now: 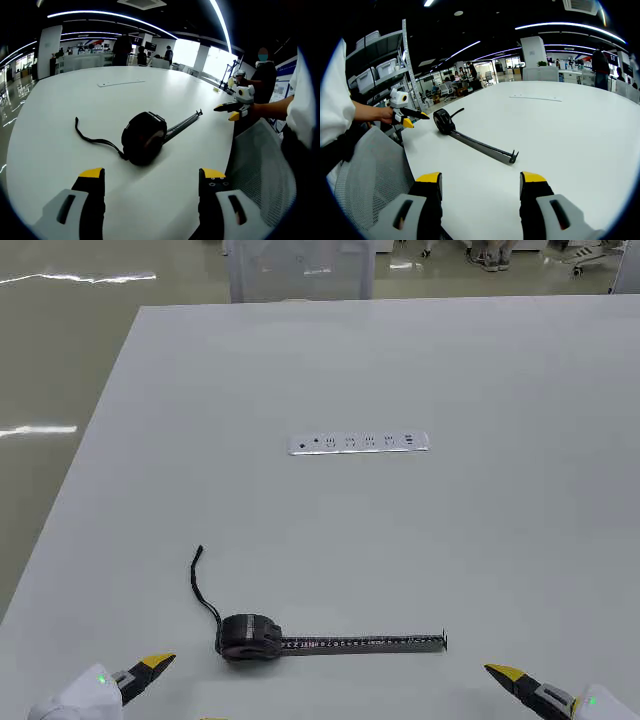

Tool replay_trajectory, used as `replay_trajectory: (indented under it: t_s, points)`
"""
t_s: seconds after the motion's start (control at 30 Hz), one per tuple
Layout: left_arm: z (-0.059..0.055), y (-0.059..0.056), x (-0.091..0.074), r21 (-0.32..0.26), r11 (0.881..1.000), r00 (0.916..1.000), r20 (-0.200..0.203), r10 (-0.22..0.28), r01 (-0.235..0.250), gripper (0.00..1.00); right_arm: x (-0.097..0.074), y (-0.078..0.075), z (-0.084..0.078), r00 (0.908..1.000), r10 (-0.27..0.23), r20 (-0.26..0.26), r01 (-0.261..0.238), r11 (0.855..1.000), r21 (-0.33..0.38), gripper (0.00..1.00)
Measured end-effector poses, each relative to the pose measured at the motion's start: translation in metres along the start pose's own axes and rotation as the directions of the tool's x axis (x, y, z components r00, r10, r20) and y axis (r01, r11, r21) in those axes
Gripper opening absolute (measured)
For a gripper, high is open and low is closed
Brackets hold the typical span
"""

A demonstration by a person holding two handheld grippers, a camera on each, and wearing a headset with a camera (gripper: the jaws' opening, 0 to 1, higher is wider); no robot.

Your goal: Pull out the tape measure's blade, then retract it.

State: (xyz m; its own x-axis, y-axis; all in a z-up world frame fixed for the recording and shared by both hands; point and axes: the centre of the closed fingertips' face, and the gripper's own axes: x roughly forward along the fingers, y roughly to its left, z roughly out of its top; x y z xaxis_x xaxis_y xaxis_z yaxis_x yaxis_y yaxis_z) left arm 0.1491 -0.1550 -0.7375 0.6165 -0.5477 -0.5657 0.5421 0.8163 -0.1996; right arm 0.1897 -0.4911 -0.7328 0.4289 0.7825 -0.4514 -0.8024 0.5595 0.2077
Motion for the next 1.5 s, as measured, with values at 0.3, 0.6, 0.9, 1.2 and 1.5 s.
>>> replay_trajectory:
  t_s: [0.3,0.6,0.9,1.2,1.5]
  points:
    - [0.006,0.001,0.007,0.001,1.000,1.0000,-0.001,0.000,0.000,0.75,0.001,-0.006,0.000,1.0000,-0.001,-0.010,0.001,1.000,-0.011,0.63]
    - [0.009,0.003,0.011,-0.018,1.000,0.9999,0.002,0.014,-0.014,0.75,0.003,-0.010,0.002,0.9999,0.000,-0.012,0.000,1.000,-0.015,0.62]
    - [0.011,0.009,0.014,-0.060,0.997,0.9988,0.004,0.049,-0.048,0.76,0.009,-0.011,0.003,0.9999,0.008,-0.009,-0.009,1.000,-0.013,0.62]
    - [0.015,0.007,0.021,-0.090,0.993,0.9974,0.006,0.072,-0.071,0.79,0.016,-0.014,0.010,0.9999,0.011,0.005,-0.011,1.000,-0.010,0.62]
    - [0.017,0.008,0.029,-0.149,0.982,0.9933,0.000,0.116,-0.114,0.82,0.019,-0.015,0.012,0.9998,0.013,0.013,-0.013,1.000,-0.008,0.62]
